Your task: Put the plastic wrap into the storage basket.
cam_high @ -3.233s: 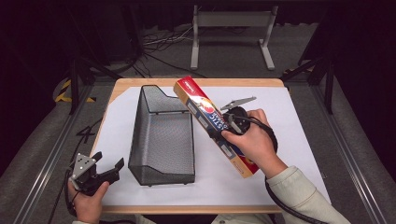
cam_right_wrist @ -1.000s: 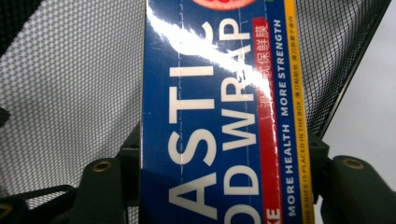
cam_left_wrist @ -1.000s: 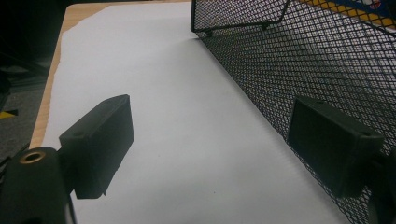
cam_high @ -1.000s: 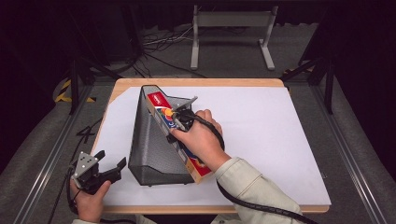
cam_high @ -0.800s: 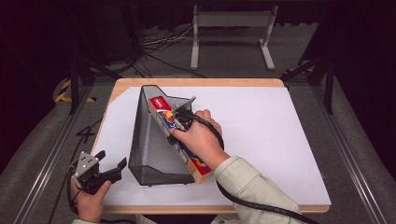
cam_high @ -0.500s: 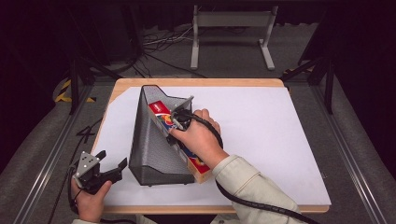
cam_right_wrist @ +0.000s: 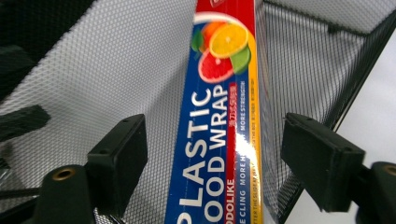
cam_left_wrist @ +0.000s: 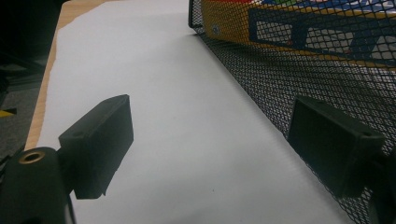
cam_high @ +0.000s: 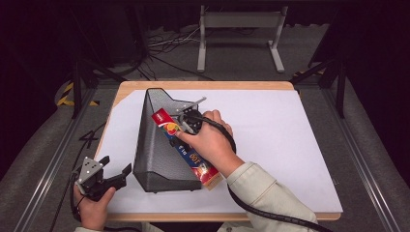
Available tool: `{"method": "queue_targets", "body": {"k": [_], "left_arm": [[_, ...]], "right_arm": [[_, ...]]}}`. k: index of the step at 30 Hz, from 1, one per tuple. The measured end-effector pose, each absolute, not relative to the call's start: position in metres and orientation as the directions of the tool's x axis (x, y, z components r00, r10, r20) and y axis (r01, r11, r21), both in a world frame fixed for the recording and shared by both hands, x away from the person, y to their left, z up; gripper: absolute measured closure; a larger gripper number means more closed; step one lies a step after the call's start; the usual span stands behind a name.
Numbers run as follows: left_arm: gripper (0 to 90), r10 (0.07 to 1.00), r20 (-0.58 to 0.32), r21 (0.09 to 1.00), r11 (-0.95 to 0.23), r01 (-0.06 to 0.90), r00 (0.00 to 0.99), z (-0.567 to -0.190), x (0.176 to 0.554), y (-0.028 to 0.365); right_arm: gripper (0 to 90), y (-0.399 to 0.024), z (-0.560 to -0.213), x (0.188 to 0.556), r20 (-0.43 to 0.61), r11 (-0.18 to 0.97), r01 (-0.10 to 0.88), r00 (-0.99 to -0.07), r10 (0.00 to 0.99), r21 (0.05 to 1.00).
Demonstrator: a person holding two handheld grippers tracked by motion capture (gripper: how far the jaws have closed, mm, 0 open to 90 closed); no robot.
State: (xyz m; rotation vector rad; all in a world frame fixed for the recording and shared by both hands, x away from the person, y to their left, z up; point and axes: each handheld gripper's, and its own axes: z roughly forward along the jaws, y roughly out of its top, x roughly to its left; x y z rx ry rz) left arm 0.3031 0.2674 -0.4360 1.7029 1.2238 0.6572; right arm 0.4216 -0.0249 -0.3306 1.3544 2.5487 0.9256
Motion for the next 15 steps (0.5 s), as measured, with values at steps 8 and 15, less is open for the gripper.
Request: {"method": "queue_targets", "body": {"k": [8,15], "left_arm": [[15.1,0.931,-0.086,0.892,-0.087,0.443,0.356,-0.436,0.300,0.270],[15.1,0.931,-0.081,0.891,-0.092,0.444,0.355,-0.436,0.302,0.268]], "right_arm": [[23.0,-0.046,-0.314,0.411,0.185,0.372,0.613,-0.654,0.733,0.697],[21.3,-0.062,-0.301,0.403,0.117,0.388,0.494,-0.721,0.683,0.778]]}}
